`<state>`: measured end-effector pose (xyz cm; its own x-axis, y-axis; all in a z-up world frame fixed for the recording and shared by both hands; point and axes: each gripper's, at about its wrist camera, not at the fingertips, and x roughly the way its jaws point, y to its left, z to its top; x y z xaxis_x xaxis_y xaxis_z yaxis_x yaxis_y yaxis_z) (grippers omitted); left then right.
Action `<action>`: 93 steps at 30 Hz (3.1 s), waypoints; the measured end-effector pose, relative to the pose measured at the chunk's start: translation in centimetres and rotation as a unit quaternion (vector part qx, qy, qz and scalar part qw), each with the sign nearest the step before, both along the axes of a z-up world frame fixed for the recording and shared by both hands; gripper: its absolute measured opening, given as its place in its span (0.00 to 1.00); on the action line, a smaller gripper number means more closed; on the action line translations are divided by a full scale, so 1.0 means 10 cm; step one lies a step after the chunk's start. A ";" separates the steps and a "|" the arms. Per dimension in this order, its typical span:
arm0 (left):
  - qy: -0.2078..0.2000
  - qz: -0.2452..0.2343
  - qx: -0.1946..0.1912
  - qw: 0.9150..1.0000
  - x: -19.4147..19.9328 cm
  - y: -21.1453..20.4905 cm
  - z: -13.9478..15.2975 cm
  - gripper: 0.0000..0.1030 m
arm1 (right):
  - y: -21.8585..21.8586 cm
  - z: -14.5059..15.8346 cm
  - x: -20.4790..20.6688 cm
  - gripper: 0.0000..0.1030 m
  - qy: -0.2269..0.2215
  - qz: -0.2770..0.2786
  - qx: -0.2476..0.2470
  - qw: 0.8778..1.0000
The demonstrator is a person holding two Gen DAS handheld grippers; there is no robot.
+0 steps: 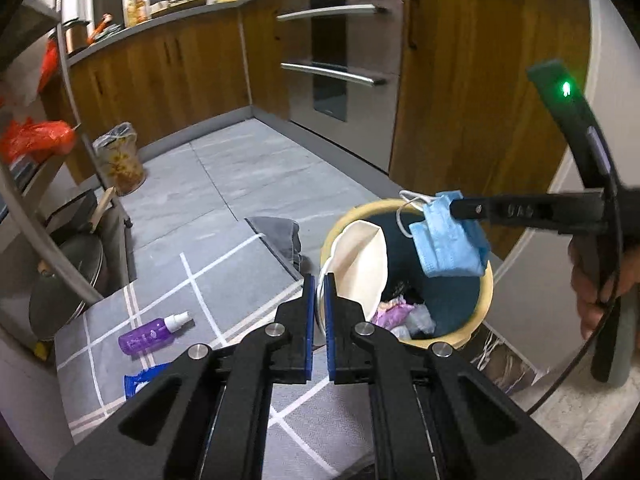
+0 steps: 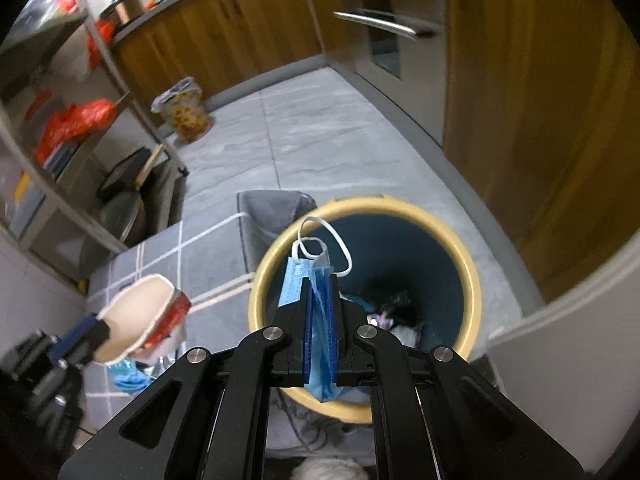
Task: Collect trash
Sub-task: 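Carry the mask over the teal bin with the right tool while the left carries the cup there, then open both tools over the teal bin to drop the cup and mask, then move both open tools back over the remaining trash on the mat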
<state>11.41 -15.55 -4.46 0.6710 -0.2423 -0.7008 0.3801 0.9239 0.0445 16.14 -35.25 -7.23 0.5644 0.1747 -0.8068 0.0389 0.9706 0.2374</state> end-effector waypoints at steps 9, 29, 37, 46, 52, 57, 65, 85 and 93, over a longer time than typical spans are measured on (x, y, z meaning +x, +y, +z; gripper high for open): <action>0.016 -0.017 -0.004 1.000 0.01 -0.20 -0.20 0.04 | -0.13 -0.08 0.00 0.08 0.010 -0.024 -0.002 1.000; 0.050 -0.032 -0.008 0.998 0.38 -0.62 -0.64 0.04 | -0.53 -0.33 0.18 0.08 0.040 -0.055 -0.023 0.997; 0.027 -0.021 -0.010 0.999 0.49 -0.78 -0.71 0.04 | -0.60 -0.27 0.26 0.08 0.008 -0.057 -0.027 0.998; 0.026 -0.005 -0.018 0.999 0.61 -0.82 -0.74 0.04 | -0.55 -0.19 0.31 0.08 -0.030 -0.037 -0.051 0.998; 0.027 0.000 -0.022 0.999 0.63 -0.82 -0.73 0.06 | -0.55 -0.16 0.32 0.12 -0.035 -0.039 -0.051 0.997; 0.022 0.002 -0.026 0.999 0.60 -0.77 -0.69 0.26 | -0.57 -0.12 0.30 0.15 -0.044 -0.043 -0.051 0.997; 0.007 0.010 -0.024 1.000 0.51 -0.64 -0.59 0.46 | -0.53 -0.05 0.25 0.50 -0.053 -0.044 -0.053 0.996; -0.037 0.049 -0.023 0.998 0.12 -0.01 -0.19 0.81 | -0.09 0.20 -0.02 0.93 -0.080 -0.031 -0.054 0.995; -0.051 0.063 -0.019 0.997 -0.13 0.33 -0.03 0.81 | 0.24 0.31 -0.17 0.94 -0.093 -0.005 -0.070 0.993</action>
